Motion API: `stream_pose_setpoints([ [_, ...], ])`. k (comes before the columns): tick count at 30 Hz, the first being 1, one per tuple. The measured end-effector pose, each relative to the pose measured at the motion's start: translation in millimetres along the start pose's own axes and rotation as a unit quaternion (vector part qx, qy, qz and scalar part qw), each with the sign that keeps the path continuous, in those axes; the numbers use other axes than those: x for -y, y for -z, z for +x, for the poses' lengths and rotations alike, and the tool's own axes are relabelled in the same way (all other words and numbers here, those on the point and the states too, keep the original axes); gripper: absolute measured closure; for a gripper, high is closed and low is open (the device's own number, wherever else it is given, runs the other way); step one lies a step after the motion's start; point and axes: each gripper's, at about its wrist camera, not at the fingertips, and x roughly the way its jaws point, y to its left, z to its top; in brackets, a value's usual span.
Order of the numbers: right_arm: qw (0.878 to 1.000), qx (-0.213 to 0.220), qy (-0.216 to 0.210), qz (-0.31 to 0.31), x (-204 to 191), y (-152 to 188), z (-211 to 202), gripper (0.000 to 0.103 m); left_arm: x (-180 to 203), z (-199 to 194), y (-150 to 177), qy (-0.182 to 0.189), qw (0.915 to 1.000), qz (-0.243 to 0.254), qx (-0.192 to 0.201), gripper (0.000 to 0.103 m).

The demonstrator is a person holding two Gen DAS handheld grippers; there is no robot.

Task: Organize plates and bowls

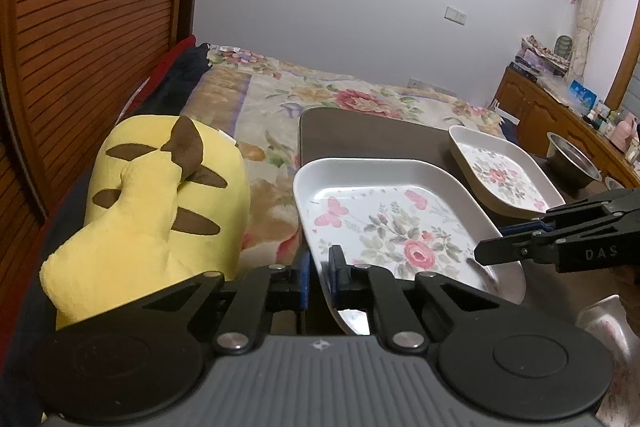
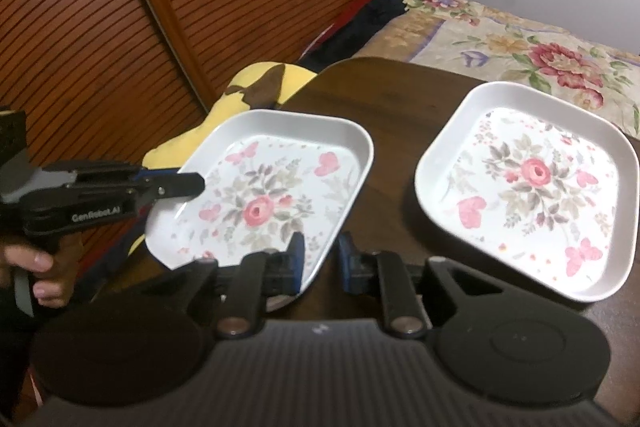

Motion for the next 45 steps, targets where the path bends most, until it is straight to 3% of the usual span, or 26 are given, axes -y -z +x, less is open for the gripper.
stream_pose_setpoints([
  [8,1.0,-0.002,-0.002,0.006,3.8,-2.4,1.6,0.089,3.2,-2.0,0.5,-0.006,1.0,-0.004,-0.005,0.093],
  [24,1.0,0.013,-0.011,0.021,1.2,-3.0,-21.2,0.09,21.2,-29.2,-9.5,-0.014,0.9999,0.005,0.007,0.093],
  [45,0.998,0.063,0.017,0.022,1.9,6.2,-120.6,0.09,95.4,-91.5,-24.6,0.011,0.9984,0.044,0.034,0.092],
])
